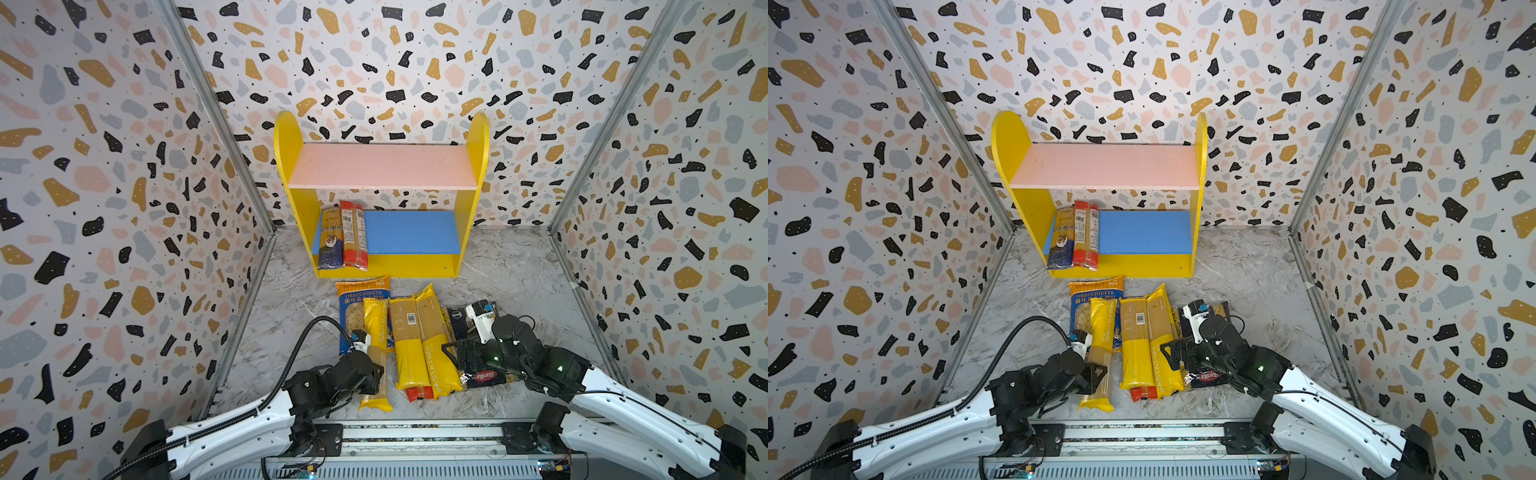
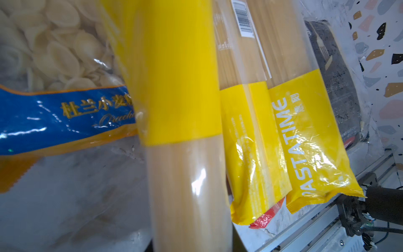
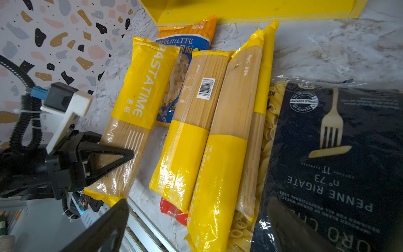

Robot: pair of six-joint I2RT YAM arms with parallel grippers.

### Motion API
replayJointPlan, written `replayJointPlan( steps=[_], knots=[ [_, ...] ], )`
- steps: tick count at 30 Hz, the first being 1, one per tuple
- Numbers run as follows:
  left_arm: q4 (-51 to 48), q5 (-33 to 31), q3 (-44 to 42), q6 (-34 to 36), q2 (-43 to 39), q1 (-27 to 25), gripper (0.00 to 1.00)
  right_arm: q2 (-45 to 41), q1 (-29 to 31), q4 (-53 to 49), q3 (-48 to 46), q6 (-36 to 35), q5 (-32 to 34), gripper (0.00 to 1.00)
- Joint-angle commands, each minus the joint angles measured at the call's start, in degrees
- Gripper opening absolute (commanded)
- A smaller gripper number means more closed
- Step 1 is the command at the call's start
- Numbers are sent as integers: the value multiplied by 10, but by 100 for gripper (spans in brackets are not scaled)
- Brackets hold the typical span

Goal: Place and organize the pasta boxes and bags onto the shelf
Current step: 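Lift the yellow Pastatime pack upward with the left gripper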

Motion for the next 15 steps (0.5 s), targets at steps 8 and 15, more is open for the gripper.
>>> replayJointPlan(
  steps=[8,15],
  knots=[
    [-5,-64,145,62,33,-2,0,-1,-1,10,45,-24,-9,99],
    [-19,-119,256,112,125,2,0,22,-23,22,70,-44,-23,99]
  ],
)
